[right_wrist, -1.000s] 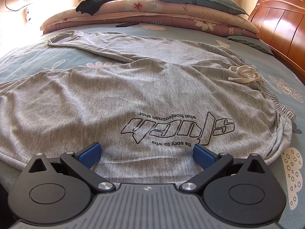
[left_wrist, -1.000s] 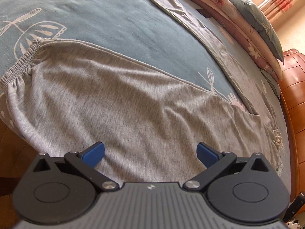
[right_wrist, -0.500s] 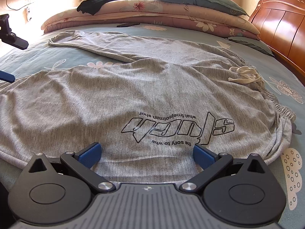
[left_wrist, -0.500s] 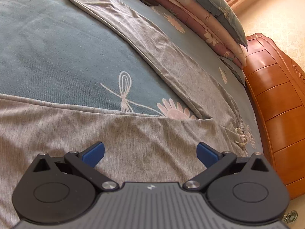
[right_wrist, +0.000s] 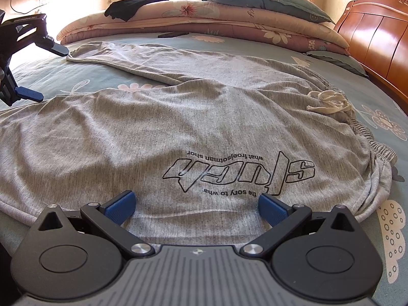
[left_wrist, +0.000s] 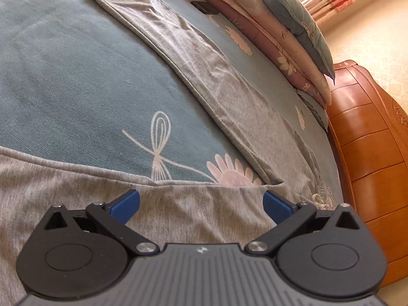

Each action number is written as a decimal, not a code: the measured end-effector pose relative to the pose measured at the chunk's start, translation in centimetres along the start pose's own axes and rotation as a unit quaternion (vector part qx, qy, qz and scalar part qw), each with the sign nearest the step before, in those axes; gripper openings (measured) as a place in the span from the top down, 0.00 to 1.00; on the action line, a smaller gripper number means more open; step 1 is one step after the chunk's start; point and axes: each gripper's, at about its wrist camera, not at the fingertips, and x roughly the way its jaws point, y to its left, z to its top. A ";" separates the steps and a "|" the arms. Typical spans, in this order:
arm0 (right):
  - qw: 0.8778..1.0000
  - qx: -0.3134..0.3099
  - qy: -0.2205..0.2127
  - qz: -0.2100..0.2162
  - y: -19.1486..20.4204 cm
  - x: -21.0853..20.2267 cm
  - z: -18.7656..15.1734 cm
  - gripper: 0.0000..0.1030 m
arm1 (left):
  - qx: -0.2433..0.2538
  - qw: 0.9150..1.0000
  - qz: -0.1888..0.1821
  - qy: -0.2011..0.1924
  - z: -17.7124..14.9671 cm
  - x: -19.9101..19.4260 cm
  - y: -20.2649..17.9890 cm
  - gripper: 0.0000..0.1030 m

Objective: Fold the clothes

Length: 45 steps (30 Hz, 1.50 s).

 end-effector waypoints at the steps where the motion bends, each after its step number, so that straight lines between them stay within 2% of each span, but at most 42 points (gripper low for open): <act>1: 1.000 0.001 0.000 -0.001 0.0 0.0 0.0 0.00 | 0.006 1.000 0.003 0.004 0.0 0.5 -0.1 0.01; 5: 1.000 0.002 -0.002 -0.003 0.1 0.0 -0.1 0.00 | 0.001 1.000 0.024 -0.001 1.2 3.1 0.3 0.01; 7: 1.000 0.004 -0.003 0.000 0.0 0.1 -0.1 0.00 | 0.006 0.999 0.025 -0.019 2.0 3.2 0.0 0.01; 9: 1.000 0.005 -0.003 0.004 -0.2 0.1 -0.1 0.00 | 0.004 0.999 0.043 -0.016 2.5 3.1 -0.2 0.01; 11: 1.000 0.003 -0.004 0.006 -0.2 0.1 -0.1 0.00 | 0.010 0.999 0.044 -0.015 2.3 2.2 -0.5 0.01; 14: 1.000 0.002 -0.005 -0.001 0.0 0.0 -0.1 0.00 | 0.036 0.999 0.035 -0.019 0.7 -0.7 -1.1 0.01; 18: 1.000 -0.002 -0.004 -0.011 0.5 0.0 -0.1 0.00 | 0.035 0.999 0.008 0.002 -2.2 -3.2 -0.7 0.01; 23: 1.000 0.003 0.000 -0.011 0.4 0.0 -0.1 0.00 | -0.010 1.000 -0.004 0.022 -4.6 -2.2 1.1 0.01; 27: 1.000 0.001 -0.006 -0.008 0.3 -0.1 -0.3 0.00 | -0.020 1.000 -0.010 0.004 -5.4 -1.7 1.6 0.01; 29: 1.000 -0.001 -0.005 -0.005 0.2 -0.1 -0.4 0.00 | -0.018 1.000 0.001 -0.001 -5.5 -2.0 1.6 0.01; 32: 1.000 -0.002 0.000 0.000 0.0 -0.2 -0.3 0.00 | -0.013 0.999 0.042 -0.014 -5.2 -3.0 1.7 0.01; 34: 1.000 -0.004 0.002 -0.001 0.0 -0.2 -0.2 0.00 | -0.021 0.998 0.049 -0.017 -5.2 -3.9 2.0 0.01; 37: 1.000 -0.006 0.003 -0.002 0.1 -0.2 -0.2 0.00 | -0.023 0.999 0.025 -0.014 -5.6 -4.7 1.6 0.01; 42: 1.000 -0.007 0.024 -0.011 0.3 -0.5 0.3 0.00 | 0.003 1.000 -0.021 -0.002 -5.5 -3.4 -1.9 0.01; 45: 0.999 -0.029 -0.001 -0.033 0.7 -1.6 0.3 0.00 | 0.018 0.999 -0.045 0.001 -4.6 -1.4 -4.8 0.01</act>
